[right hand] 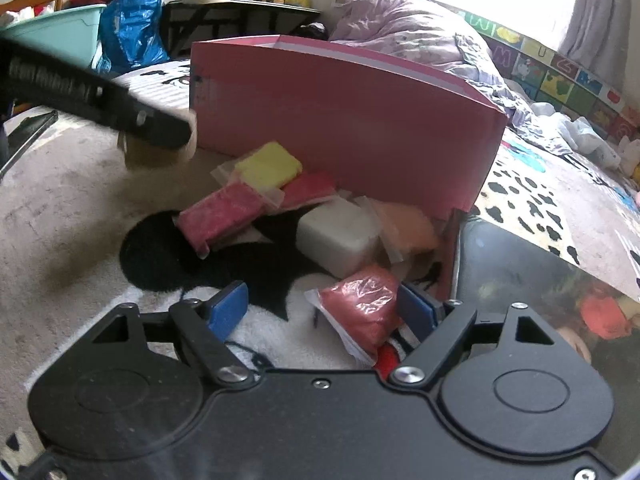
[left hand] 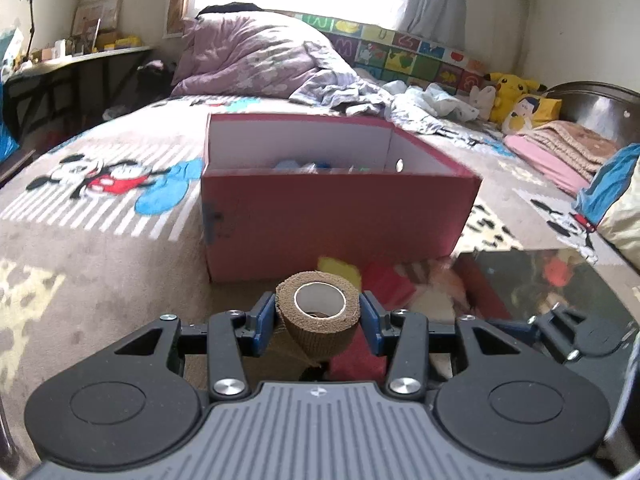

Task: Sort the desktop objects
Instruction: 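Lift the tape roll with the left gripper and lower it into the pink box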

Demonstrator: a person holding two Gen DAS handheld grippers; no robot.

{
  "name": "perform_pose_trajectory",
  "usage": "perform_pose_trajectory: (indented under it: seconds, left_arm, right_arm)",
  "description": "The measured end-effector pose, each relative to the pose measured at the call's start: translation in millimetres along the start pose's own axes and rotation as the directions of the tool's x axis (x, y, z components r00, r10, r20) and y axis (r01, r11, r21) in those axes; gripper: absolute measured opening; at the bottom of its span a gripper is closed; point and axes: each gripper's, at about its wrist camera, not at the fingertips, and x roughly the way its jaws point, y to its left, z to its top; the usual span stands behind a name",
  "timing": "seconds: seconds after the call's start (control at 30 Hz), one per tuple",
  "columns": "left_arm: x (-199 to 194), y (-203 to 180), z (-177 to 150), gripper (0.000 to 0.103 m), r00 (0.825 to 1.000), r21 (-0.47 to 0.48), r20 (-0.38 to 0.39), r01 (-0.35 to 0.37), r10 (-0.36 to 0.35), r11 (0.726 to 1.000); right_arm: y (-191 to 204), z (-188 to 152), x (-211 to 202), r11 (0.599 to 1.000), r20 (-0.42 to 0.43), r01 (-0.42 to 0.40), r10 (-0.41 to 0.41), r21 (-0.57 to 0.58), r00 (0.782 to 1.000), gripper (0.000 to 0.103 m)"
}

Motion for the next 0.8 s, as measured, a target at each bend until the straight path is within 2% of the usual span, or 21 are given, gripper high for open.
perform_pose_trajectory:
  seconds: [0.1,0.23,0.33,0.47,0.6,0.8]
  left_arm:
    - [-5.5,-8.5,11.3,0.043,1.000,0.027,0.015,0.005,-0.005,1.000]
    - [-13.4,-16.5,23.9,0.043,0.999,0.047,0.035,0.009,-0.011,0.999]
    - [-16.5,-18.6,30.1,0.043,0.999,0.048,0.042,0.010,-0.012,0.999]
    - [-18.0,-18.7,37.1,0.043,0.999,0.049,0.043,0.006,-0.008,0.999]
    - [-18.0,-17.7,46.7,0.043,0.999,0.065,0.051,-0.006,0.003,0.998]
    - [-8.9,-11.7,68.0,0.043,0.998,0.065,0.060,-0.019,0.015,0.998]
  right_arm:
    - [-3.7,0.1,-1.1,1.000,-0.001,0.002,-0.002,0.005,1.000,0.075]
    - [-15.5,2.8,-3.9,1.000,0.001,0.016,-0.016,0.027,1.000,0.046]
    - [-23.3,3.1,-6.4,0.999,-0.001,0.002,-0.002,0.038,1.000,0.043]
    - [-24.7,3.7,-10.3,0.999,-0.003,-0.020,0.020,0.025,1.000,0.033]
    - [-31.0,4.6,-13.3,0.997,-0.006,-0.051,0.051,0.064,0.999,0.033]
    - [-25.1,2.4,-10.4,1.000,-0.013,-0.016,0.016,0.023,1.000,0.034]
